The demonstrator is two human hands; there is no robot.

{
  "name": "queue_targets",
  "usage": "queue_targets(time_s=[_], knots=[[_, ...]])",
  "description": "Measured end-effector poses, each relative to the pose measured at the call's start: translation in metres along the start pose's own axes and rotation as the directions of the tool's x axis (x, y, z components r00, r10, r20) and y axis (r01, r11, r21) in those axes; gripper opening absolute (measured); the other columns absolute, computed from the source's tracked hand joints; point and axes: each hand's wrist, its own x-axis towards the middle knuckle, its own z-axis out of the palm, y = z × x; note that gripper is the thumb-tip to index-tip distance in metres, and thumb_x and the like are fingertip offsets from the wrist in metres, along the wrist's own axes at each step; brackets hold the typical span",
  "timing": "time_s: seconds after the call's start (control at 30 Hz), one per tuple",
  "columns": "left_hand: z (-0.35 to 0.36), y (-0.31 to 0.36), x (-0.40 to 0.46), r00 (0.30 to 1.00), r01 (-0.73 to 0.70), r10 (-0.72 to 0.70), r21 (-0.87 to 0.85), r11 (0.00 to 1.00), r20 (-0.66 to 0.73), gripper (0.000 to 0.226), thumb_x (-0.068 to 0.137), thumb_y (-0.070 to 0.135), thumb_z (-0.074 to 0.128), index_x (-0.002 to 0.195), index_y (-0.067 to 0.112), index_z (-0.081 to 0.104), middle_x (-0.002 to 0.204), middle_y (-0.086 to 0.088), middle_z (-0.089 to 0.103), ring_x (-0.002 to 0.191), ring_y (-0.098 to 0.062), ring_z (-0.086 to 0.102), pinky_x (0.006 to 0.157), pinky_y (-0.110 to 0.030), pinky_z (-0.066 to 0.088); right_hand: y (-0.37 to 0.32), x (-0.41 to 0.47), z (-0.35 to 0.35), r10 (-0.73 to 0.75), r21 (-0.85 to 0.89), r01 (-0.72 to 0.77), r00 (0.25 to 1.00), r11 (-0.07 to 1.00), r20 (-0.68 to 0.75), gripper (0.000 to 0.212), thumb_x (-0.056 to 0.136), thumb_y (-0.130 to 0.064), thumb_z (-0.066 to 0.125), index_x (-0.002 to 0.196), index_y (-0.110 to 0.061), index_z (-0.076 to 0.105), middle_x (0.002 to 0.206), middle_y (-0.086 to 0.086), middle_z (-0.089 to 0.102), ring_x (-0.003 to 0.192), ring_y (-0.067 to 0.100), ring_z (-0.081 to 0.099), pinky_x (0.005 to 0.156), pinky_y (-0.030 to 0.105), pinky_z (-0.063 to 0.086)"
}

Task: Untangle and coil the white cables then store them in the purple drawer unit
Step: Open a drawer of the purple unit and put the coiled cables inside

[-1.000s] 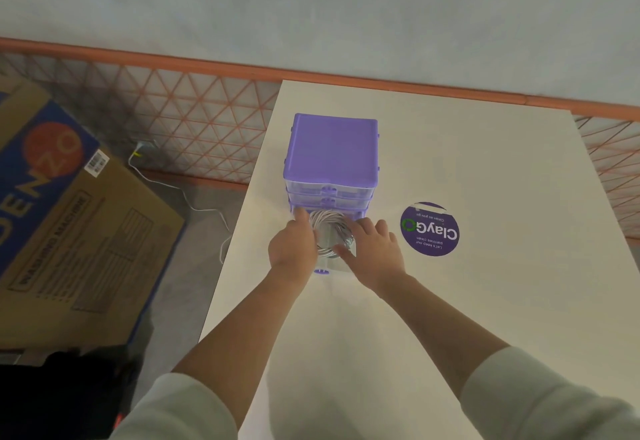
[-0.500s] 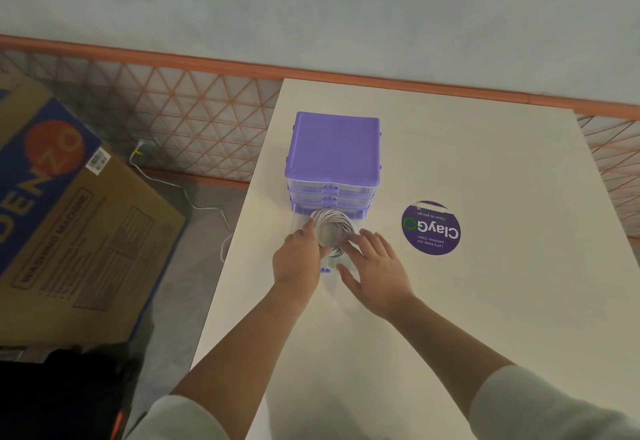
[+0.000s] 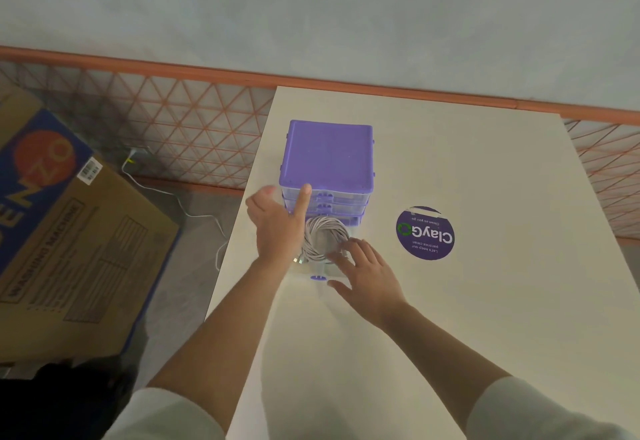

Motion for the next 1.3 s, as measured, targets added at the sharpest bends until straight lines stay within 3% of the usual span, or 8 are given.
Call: queue_targets(time_s=[0.07, 0.13, 0.27, 0.4, 0.6, 0.77, 1.03, 1.3], knots=[[0.004, 0.009, 0.021, 0.987, 0.134, -0.121, -0.135, 0.982, 0.101, 0.091, 0.078, 0.068, 0.061, 0.143, 0.01, 0.034, 0.143, -0.006, 0.032, 0.133, -0.022, 0.033, 0.099, -0.03, 0.038, -0.001, -0.001, 0.003, -0.02, 0.005, 0.02, 1.0, 1.0, -0.023, 0.048, 0.079, -0.037, 0.076, 0.124, -0.025, 0.063, 0.123, 0.004, 0.059, 0.122, 0.027, 0.052, 0.104, 0.039, 0.046], [0.01, 0.012, 0.036, 0.971, 0.205, -0.169, -0.23, 0.951, 0.167, 0.108, 0.062, 0.081, 0.065, 0.14, 0.011, 0.038, 0.14, -0.006, 0.042, 0.129, -0.024, 0.044, 0.106, -0.036, 0.041, -0.001, 0.001, 0.005, -0.035, 0.006, 0.036, 0.998, 0.999, -0.049, 0.045, 0.078, -0.033, 0.078, 0.121, -0.027, 0.066, 0.119, 0.005, 0.06, 0.119, 0.028, 0.055, 0.101, 0.039, 0.049], [0.02, 0.011, 0.043, 0.941, 0.276, -0.191, -0.31, 0.91, 0.278, 0.077, 0.075, 0.05, 0.077, 0.127, 0.015, 0.033, 0.129, -0.003, 0.045, 0.105, -0.015, 0.055, 0.088, -0.028, 0.047, 0.001, 0.003, 0.007, -0.037, 0.019, 0.038, 0.998, 0.999, -0.047, 0.041, 0.082, -0.029, 0.075, 0.122, -0.028, 0.066, 0.118, 0.005, 0.059, 0.12, 0.029, 0.055, 0.097, 0.04, 0.051], [0.021, 0.012, 0.046, 0.94, 0.281, -0.191, -0.327, 0.902, 0.282, 0.065, 0.077, 0.043, 0.078, 0.115, 0.02, 0.03, 0.123, -0.001, 0.045, 0.092, -0.006, 0.055, 0.083, -0.027, 0.047, 0.004, 0.01, 0.007, -0.028, 0.005, 0.028, 0.996, 1.0, -0.083, 0.039, 0.082, -0.027, 0.075, 0.121, -0.028, 0.067, 0.117, 0.006, 0.06, 0.119, 0.029, 0.056, 0.095, 0.038, 0.052], [0.019, 0.01, 0.047, 0.935, 0.282, -0.201, -0.273, 0.92, 0.291, 0.065, 0.076, 0.05, 0.075, 0.113, 0.022, 0.029, 0.107, 0.009, 0.044, 0.096, -0.012, 0.056, 0.09, -0.036, 0.051, 0.005, 0.038, 0.009, 0.053, -0.054, -0.063, 0.983, 0.997, -0.173, 0.038, 0.08, -0.022, 0.077, 0.117, -0.027, 0.07, 0.117, 0.007, 0.062, 0.109, 0.031, 0.059, 0.087, 0.04, 0.055], [0.018, 0.008, 0.049, 0.933, 0.292, -0.203, -0.292, 0.911, 0.298, 0.073, 0.066, 0.057, 0.075, 0.113, 0.023, 0.031, 0.104, 0.014, 0.047, 0.099, -0.015, 0.061, 0.089, -0.043, 0.055, 0.003, 0.048, 0.01, 0.043, -0.204, -0.09, 0.974, 0.975, -0.224, 0.042, 0.077, -0.024, 0.077, 0.118, -0.032, 0.069, 0.102, 0.004, 0.06, 0.088, 0.024, 0.041, 0.068, 0.035, 0.045], [0.014, 0.009, 0.048, 0.927, 0.291, -0.207, -0.254, 0.922, 0.313, 0.065, 0.075, 0.053, 0.074, 0.113, 0.023, 0.031, 0.11, 0.007, 0.047, 0.097, -0.013, 0.059, 0.087, -0.038, 0.054, 0.004, 0.063, 0.005, 0.097, -0.284, -0.134, 0.986, 0.949, -0.139, 0.061, 0.064, -0.019, 0.083, 0.12, -0.037, 0.068, 0.084, 0.0, 0.054, 0.073, 0.024, 0.047, 0.062, 0.031, 0.035], [0.013, 0.012, 0.046, 0.931, 0.282, -0.198, -0.261, 0.923, 0.308, 0.064, 0.076, 0.052, 0.074, 0.113, 0.023, 0.03, 0.104, 0.011, 0.045, 0.093, -0.008, 0.057, 0.075, -0.031, 0.052, 0.005, 0.065, 0.004, 0.204, -0.158, -0.22, 0.972, 0.962, -0.115, 0.035, 0.072, -0.023, 0.083, 0.103, -0.036, 0.075, 0.081, 0.001, 0.055, 0.07, 0.026, 0.054, 0.059, 0.031, 0.042]])
